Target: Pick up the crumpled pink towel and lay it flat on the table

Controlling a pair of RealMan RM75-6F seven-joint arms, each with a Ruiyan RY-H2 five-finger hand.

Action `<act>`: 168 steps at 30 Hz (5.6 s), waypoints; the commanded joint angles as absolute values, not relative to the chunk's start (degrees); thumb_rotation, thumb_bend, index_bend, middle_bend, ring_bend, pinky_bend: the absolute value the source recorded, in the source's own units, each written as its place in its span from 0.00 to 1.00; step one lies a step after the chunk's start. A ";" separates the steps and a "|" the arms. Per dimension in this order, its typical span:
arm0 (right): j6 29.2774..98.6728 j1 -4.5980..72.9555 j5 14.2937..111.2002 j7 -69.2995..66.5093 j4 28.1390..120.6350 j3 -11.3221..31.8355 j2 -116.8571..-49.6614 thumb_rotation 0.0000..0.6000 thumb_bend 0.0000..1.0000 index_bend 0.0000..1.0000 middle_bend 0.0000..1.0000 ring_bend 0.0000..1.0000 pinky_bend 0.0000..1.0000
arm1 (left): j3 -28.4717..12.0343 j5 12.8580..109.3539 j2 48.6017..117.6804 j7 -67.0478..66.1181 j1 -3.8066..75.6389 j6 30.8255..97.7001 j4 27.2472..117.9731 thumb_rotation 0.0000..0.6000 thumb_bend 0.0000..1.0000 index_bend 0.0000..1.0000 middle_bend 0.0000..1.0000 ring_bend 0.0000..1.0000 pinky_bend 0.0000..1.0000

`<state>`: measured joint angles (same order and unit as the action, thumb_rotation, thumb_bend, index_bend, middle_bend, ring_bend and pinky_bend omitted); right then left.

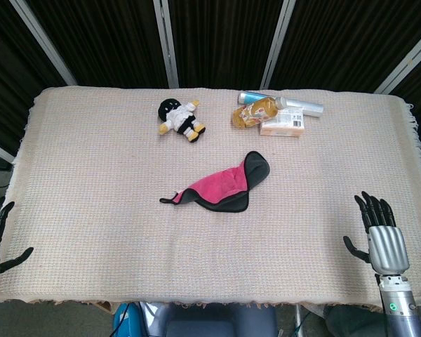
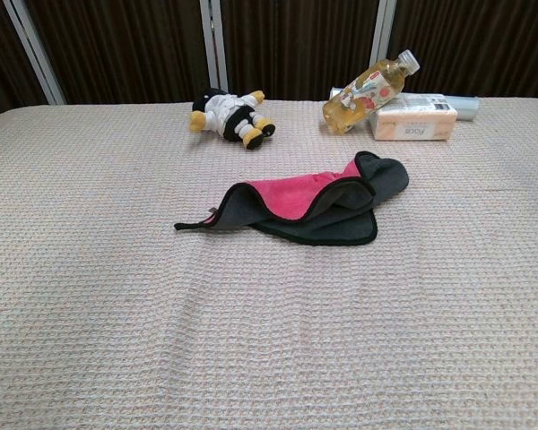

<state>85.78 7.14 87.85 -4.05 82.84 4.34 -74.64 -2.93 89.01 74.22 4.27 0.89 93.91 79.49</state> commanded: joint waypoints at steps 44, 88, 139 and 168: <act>81.69 8.35 83.79 0.01 83.17 5.24 -76.24 1.00 0.29 0.00 0.00 0.00 0.00 | -15.22 76.26 88.59 -19.96 23.32 70.01 86.50 1.00 0.17 0.15 0.02 0.00 0.00; 78.29 9.07 81.15 -0.74 83.64 5.35 -75.81 1.00 0.29 0.00 0.00 0.00 0.00 | -17.71 69.89 118.79 -24.34 41.42 64.90 53.32 1.00 0.33 0.20 0.03 0.00 0.00; 77.42 9.15 81.06 -0.53 85.06 4.73 -75.37 1.00 0.29 0.00 0.00 0.00 0.00 | -13.67 78.20 115.98 -15.04 42.33 68.35 53.58 1.00 0.56 0.59 0.14 0.00 0.00; 63.94 19.58 71.34 -3.56 97.09 13.65 -73.38 1.00 0.29 0.00 0.00 0.00 0.00 | -34.51 65.92 105.77 -40.11 64.25 57.99 74.06 1.00 0.58 0.60 0.18 0.00 0.00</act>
